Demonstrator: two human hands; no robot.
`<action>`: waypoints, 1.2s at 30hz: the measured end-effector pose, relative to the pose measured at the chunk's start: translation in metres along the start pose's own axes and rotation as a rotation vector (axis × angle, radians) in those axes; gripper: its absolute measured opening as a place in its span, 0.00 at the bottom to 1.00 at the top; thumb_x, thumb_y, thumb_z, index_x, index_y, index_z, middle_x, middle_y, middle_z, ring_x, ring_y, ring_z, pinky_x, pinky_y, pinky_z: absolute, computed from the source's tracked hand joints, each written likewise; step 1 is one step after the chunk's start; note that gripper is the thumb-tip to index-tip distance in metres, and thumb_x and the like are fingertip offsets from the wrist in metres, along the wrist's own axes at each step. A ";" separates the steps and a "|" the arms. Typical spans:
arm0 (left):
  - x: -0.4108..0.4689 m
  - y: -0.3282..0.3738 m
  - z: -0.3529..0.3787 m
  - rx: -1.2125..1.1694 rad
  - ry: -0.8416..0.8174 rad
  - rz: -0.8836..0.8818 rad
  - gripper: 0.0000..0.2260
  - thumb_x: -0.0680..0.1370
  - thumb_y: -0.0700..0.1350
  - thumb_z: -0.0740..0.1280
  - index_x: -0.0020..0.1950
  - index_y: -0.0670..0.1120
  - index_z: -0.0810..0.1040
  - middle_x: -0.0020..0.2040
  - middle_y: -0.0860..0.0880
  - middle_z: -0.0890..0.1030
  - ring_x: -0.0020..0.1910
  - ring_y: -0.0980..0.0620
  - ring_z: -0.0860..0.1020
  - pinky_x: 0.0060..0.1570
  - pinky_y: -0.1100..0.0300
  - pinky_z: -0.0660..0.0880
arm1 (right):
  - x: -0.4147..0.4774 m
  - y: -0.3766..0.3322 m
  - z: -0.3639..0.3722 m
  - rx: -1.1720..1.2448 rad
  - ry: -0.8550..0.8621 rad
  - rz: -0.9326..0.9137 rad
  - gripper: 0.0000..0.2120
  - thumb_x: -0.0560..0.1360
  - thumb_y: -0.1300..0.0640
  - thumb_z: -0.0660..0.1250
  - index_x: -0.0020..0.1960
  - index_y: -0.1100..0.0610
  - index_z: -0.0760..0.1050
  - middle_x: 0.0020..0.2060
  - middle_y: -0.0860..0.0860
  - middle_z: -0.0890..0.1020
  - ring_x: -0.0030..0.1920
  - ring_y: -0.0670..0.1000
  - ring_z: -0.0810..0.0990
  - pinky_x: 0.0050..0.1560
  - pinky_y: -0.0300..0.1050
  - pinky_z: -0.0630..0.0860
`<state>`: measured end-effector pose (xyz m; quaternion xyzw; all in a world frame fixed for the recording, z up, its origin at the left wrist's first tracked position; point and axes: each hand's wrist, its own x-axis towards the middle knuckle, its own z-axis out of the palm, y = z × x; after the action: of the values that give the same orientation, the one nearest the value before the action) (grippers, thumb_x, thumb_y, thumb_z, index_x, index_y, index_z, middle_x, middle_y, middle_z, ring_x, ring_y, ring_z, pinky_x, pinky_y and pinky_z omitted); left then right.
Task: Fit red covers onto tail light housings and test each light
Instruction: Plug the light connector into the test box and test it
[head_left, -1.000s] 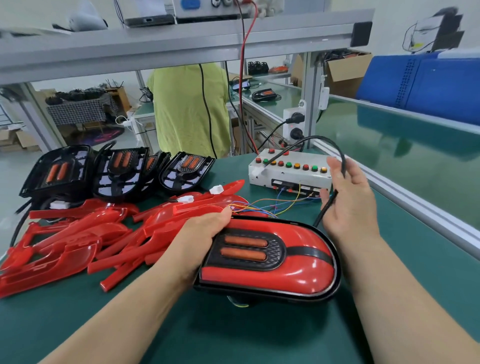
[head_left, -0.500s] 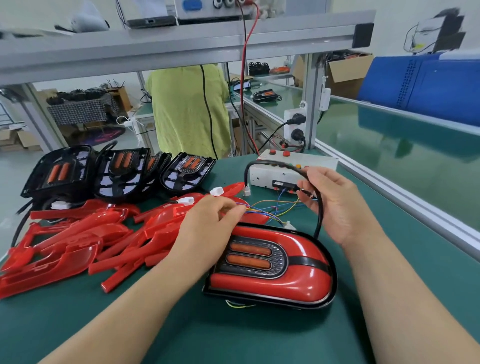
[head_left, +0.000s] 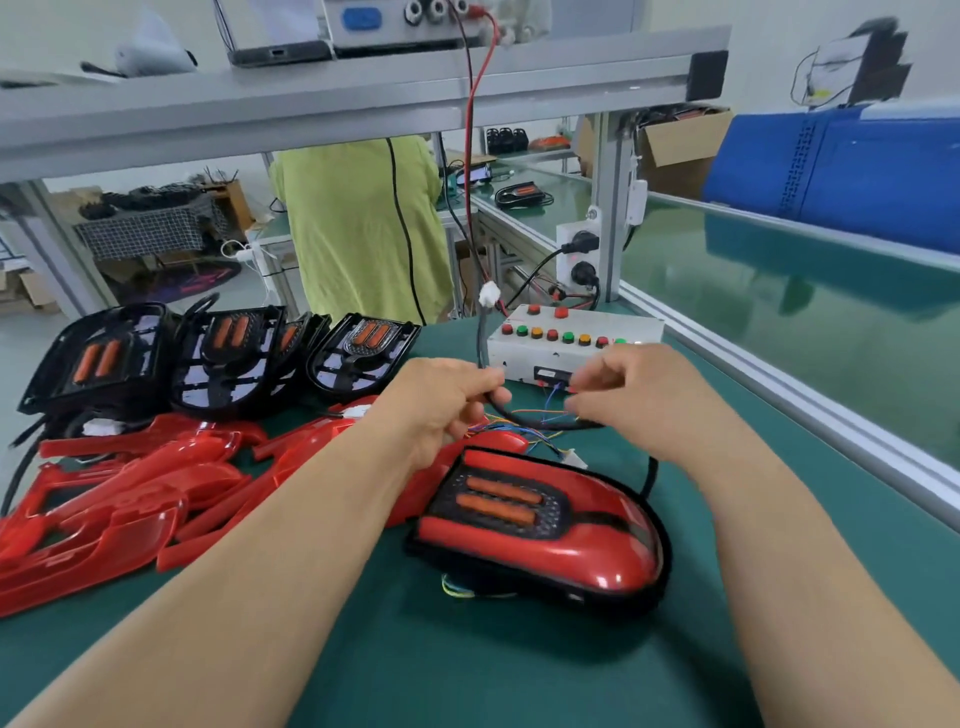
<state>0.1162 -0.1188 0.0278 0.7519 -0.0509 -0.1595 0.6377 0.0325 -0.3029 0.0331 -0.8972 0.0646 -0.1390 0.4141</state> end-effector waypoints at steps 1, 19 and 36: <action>-0.001 0.001 0.002 0.003 -0.014 0.025 0.07 0.76 0.44 0.72 0.40 0.43 0.81 0.38 0.47 0.83 0.24 0.59 0.70 0.21 0.69 0.61 | 0.006 -0.006 -0.002 -0.077 0.015 -0.018 0.06 0.72 0.54 0.73 0.49 0.50 0.83 0.42 0.44 0.83 0.45 0.47 0.80 0.43 0.39 0.73; -0.012 0.014 0.027 0.680 0.057 0.352 0.24 0.75 0.60 0.69 0.42 0.37 0.82 0.34 0.44 0.81 0.30 0.54 0.73 0.35 0.57 0.69 | 0.070 -0.029 0.032 0.729 -0.044 0.182 0.17 0.79 0.73 0.55 0.54 0.54 0.75 0.39 0.54 0.82 0.28 0.46 0.74 0.26 0.38 0.70; -0.005 0.004 0.042 1.082 -0.368 0.304 0.08 0.77 0.49 0.70 0.55 0.54 0.84 0.49 0.55 0.84 0.51 0.55 0.80 0.54 0.60 0.75 | 0.031 0.026 0.028 0.466 0.040 0.088 0.05 0.75 0.56 0.73 0.51 0.53 0.83 0.37 0.42 0.82 0.37 0.36 0.78 0.36 0.29 0.71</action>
<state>0.0994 -0.1582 0.0267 0.9145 -0.3421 -0.1454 0.1598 0.0702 -0.3068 0.0019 -0.7708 0.0779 -0.1500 0.6142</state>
